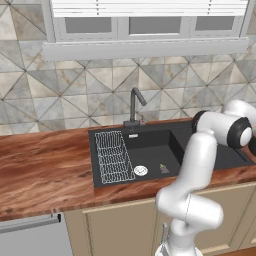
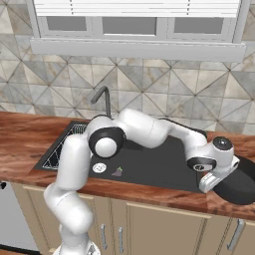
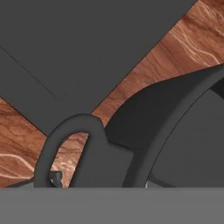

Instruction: Dump the eggplant from the pot into the sink. Then turn on the water and wash the eggplant. Then turn off the water and put the eggplant back in the pot.

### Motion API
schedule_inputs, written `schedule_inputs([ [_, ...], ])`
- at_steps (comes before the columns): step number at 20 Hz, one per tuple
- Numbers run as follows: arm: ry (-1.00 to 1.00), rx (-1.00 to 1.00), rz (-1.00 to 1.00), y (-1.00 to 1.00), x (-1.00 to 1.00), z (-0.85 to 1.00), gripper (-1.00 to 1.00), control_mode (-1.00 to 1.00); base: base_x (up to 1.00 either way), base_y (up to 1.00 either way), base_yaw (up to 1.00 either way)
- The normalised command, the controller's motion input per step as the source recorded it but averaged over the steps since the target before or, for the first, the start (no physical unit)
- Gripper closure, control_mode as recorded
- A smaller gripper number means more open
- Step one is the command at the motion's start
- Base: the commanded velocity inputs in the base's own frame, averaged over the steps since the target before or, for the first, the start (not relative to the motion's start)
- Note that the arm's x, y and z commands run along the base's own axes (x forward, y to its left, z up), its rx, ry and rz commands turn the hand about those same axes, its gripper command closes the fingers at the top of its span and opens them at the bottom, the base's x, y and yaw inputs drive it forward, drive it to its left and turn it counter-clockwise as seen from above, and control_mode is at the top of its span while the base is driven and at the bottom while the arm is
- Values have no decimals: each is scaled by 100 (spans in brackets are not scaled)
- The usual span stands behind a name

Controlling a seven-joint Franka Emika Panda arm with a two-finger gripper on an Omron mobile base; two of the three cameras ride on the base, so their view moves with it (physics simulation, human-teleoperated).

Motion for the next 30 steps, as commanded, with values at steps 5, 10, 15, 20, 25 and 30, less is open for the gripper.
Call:
schedule_inputs([
  [5,0,-5,0,0,0,-24,-100,-100,0,0,0],
  [10,0,-1,0,0,0,0,-100,-100,0,0,0],
  [15,0,0,0,3,0,28,-100,-100,0,0,0],
  [20,0,0,0,11,0,56,-100,-100,0,0,0],
  [25,9,0,0,22,-19,61,-100,-100,0,0,0],
  [30,7,0,2,59,-51,65,-100,-100,0,0,0],
])
